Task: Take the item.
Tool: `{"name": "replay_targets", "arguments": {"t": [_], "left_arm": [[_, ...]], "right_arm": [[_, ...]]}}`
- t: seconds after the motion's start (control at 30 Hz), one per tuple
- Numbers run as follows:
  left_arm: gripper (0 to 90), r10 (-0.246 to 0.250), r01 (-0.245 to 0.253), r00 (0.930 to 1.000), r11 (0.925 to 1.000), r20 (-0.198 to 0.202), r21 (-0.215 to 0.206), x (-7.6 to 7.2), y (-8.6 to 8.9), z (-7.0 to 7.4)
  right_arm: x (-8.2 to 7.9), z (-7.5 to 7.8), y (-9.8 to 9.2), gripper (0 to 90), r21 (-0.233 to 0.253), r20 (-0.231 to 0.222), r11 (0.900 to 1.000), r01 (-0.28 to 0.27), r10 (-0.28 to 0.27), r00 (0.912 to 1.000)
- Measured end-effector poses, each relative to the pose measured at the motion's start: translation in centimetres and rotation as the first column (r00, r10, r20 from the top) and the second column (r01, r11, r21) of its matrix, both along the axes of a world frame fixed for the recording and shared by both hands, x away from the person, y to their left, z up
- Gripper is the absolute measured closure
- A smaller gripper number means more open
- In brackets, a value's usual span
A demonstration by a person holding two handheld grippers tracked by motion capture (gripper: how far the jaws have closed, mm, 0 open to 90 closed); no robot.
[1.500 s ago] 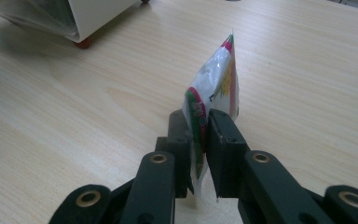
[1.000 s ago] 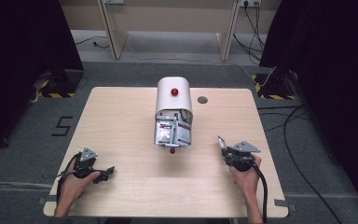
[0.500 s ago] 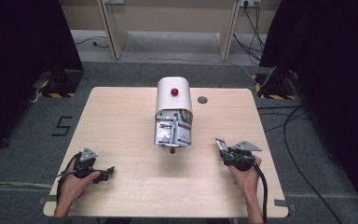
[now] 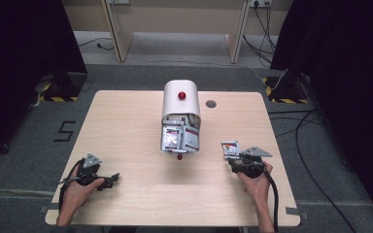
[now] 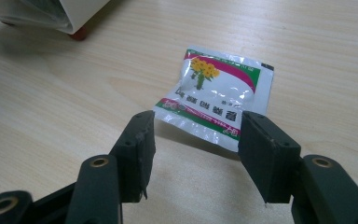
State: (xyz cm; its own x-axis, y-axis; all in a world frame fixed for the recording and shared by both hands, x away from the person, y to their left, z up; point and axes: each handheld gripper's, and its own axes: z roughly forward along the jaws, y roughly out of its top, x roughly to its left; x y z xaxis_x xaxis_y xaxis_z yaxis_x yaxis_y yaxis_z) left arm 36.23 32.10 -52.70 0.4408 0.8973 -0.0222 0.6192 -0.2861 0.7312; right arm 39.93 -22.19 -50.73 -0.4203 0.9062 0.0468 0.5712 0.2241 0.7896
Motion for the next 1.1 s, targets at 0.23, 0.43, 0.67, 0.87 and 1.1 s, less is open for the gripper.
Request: {"name": "replay_targets", "arguments": {"t": [0.23, 0.43, 0.67, 0.87, 1.1], "left_arm": [[0.0, 0.000, 0.000, 1.0000, 1.0000, 0.000, 0.000, 0.0, 0.0, 0.0], [0.0, 0.000, 0.000, 1.0000, 1.0000, 0.000, 0.000, 0.0, 0.0, 0.0], [0.0, 0.000, 0.000, 1.0000, 1.0000, 0.000, 0.000, 0.0, 0.0, 0.0], [0.0, 0.000, 0.000, 1.0000, 1.0000, 0.000, 0.000, 0.0, 0.0, 0.0], [0.0, 0.000, 0.000, 1.0000, 1.0000, 0.000, 0.000, 0.0, 0.0, 0.0]], "right_arm": [[-0.2, 0.3, -0.1, 45.4, 0.014, 0.005, 1.000, 0.006, -0.006, 1.0000], [-0.6, 0.8, 0.1, 42.9, 0.015, 0.015, 1.000, -0.013, 0.013, 0.9998], [-1.4, 1.5, 0.3, 38.1, 0.028, 0.026, 0.999, -0.026, 0.025, 0.9993], [-2.0, 1.9, 0.2, 35.5, 0.032, 0.021, 0.999, -0.029, 0.029, 0.9994], [-3.0, 2.4, 0.3, 34.2, 0.034, 0.029, 0.998, -0.047, 0.046, 0.9985]]}}
